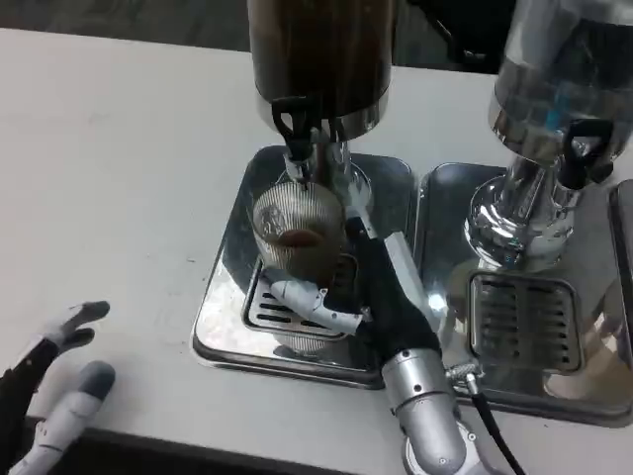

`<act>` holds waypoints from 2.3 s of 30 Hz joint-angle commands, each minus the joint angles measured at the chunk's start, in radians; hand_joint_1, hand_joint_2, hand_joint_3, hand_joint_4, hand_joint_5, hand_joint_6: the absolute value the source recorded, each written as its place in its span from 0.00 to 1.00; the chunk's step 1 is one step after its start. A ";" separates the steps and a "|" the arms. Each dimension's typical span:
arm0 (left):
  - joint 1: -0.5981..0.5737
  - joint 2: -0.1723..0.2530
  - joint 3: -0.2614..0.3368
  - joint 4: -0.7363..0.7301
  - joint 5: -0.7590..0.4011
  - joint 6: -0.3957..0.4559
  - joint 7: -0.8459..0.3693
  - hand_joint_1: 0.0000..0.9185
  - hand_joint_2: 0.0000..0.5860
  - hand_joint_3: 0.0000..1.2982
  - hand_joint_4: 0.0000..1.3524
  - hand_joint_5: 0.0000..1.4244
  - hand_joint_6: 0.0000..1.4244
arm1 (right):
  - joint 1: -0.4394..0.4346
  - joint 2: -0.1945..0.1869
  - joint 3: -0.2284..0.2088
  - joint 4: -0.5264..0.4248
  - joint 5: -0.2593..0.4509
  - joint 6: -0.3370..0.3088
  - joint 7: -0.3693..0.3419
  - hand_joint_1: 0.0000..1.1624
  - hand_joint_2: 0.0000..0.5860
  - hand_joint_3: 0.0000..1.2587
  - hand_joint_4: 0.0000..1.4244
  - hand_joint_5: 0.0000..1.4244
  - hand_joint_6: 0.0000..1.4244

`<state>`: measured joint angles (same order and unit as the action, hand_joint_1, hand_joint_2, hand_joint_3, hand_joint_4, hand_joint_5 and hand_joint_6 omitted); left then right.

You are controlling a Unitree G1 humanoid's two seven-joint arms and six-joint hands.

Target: Grasp the cup under the faucet to collect the drink, then remove the cup.

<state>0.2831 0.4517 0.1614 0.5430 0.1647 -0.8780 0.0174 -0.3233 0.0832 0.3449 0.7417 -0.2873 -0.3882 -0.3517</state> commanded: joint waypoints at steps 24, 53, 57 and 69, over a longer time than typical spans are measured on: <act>0.044 -0.019 0.032 -0.035 -0.012 0.007 0.006 0.00 0.26 0.21 0.12 0.15 0.03 | -0.026 0.143 0.027 0.079 0.010 -0.005 -0.057 0.80 0.29 0.08 0.19 0.23 0.26; 0.049 -0.029 0.035 -0.054 -0.017 0.021 -0.007 0.00 0.26 0.25 0.17 0.15 0.03 | -0.042 0.144 0.021 0.109 -0.006 -0.096 -0.205 0.92 0.28 0.47 0.43 0.52 0.66; 0.045 -0.031 0.032 -0.051 -0.014 0.020 -0.007 0.00 0.26 0.25 0.17 0.15 0.03 | -0.038 0.136 0.022 0.096 -0.015 -0.102 -0.219 0.92 0.26 0.49 0.45 0.55 0.72; 0.023 -0.045 0.016 -0.035 -0.010 0.020 -0.006 0.00 0.26 0.25 0.17 0.16 0.03 | -0.031 0.103 0.042 0.033 -0.084 -0.085 -0.236 0.92 0.21 0.53 0.50 0.59 0.82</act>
<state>0.3106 0.4131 0.1838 0.4966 0.1604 -0.8673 0.0171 -0.3968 0.1149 0.3769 0.8294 -0.3548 -0.4490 -0.5658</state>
